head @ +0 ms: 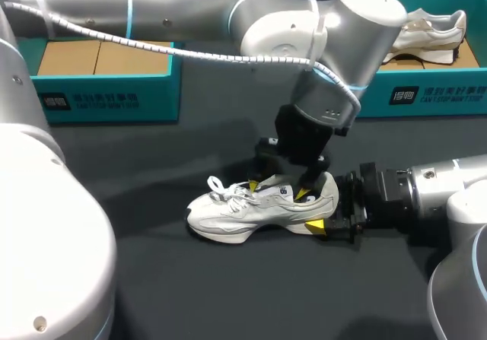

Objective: Take the shoe out of the shoebox, open the shoe tongue, remove and reinsert the insole, then place the shoe into the shoebox

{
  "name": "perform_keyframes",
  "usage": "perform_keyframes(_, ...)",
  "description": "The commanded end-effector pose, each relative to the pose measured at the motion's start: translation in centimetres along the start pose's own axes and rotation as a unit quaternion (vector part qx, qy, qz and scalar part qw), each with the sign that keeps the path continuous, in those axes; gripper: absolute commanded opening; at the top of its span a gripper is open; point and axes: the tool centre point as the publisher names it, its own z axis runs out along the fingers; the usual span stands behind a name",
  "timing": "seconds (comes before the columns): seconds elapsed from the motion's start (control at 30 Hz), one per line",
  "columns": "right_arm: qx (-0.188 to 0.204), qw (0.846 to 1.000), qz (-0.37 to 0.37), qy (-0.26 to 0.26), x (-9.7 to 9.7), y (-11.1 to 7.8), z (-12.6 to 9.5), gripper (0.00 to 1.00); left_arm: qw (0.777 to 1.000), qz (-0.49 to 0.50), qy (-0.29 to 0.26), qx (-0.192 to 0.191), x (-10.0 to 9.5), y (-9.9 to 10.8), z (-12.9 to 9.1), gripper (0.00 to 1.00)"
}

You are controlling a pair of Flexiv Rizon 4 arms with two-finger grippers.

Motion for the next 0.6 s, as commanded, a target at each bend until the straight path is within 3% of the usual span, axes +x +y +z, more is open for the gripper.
perform_keyframes(0.03,0.002,1.0,0.001,0.0,0.1,0.1,-0.1,0.0,1.0,0.001,-0.021,-0.002,0.2,0.0,0.1,0.92)
perform_keyframes(0.13,0.002,1.0,0.001,0.0,0.1,0.1,-0.1,0.0,0.999,0.009,-0.033,-0.002,-0.3,0.1,0.2,0.86)
perform_keyframes(0.33,0.002,1.0,0.001,0.0,0.1,0.1,-0.1,0.0,0.999,0.014,-0.043,-0.016,-0.6,-0.2,0.0,0.63)
perform_keyframes(0.4,0.002,1.0,0.001,0.0,0.1,0.1,-0.1,0.0,0.999,0.017,-0.044,-0.02,-0.8,-0.2,-0.2,0.49)
perform_keyframes(0.6,0.002,1.0,0.001,0.0,0.1,0.1,-0.1,0.0,0.999,0.018,-0.046,-0.022,-1.2,-0.2,-0.6,0.41)
